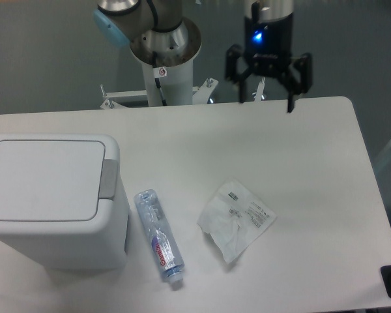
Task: Open the trash can
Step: 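Move the open gripper down toward the white trash can lid, then lower the gripper fingers onto the lid's raised tab edge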
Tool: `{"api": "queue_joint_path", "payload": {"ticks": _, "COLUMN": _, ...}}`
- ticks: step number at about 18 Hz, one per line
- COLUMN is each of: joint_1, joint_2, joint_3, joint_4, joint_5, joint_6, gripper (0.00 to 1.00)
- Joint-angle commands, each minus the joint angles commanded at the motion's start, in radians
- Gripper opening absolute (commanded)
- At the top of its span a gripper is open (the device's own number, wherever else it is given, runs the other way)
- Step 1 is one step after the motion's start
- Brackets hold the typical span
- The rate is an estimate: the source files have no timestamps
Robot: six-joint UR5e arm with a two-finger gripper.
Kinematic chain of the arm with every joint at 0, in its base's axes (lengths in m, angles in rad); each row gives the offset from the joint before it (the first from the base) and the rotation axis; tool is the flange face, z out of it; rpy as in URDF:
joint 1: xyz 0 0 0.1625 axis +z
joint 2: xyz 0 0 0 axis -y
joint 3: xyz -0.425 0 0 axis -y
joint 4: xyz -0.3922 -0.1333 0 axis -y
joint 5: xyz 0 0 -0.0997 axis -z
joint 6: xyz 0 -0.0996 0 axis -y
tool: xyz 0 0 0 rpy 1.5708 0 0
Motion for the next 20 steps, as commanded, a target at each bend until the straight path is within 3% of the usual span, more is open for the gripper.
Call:
{"api": "queue_joint_path", "payload": {"ticks": 6, "joint_1": -0.080, "joint_2": -0.014, "joint_3": -0.005, "joint_4": 0.035, "joint_5": -0.132, "joint_6": -0.273, "gripper": 1.00}}
{"api": "queue_joint_path", "payload": {"ticks": 9, "joint_1": -0.120, "joint_2": -0.035, "joint_3": 0.000, "joint_4": 0.054, "joint_5": -0.157, "joint_6": -0.324, "gripper": 1.00}}
{"api": "queue_joint_path", "payload": {"ticks": 14, "joint_1": -0.196, "joint_2": -0.090, "joint_3": 0.000, "joint_4": 0.158, "joint_5": -0.157, "joint_6": -0.429, "gripper": 1.00}}
{"api": "queue_joint_path", "payload": {"ticks": 20, "joint_1": -0.229, "joint_2": -0.115, "joint_3": 0.003, "joint_4": 0.179, "joint_5": -0.154, "joint_6": -0.435, "gripper": 1.00}}
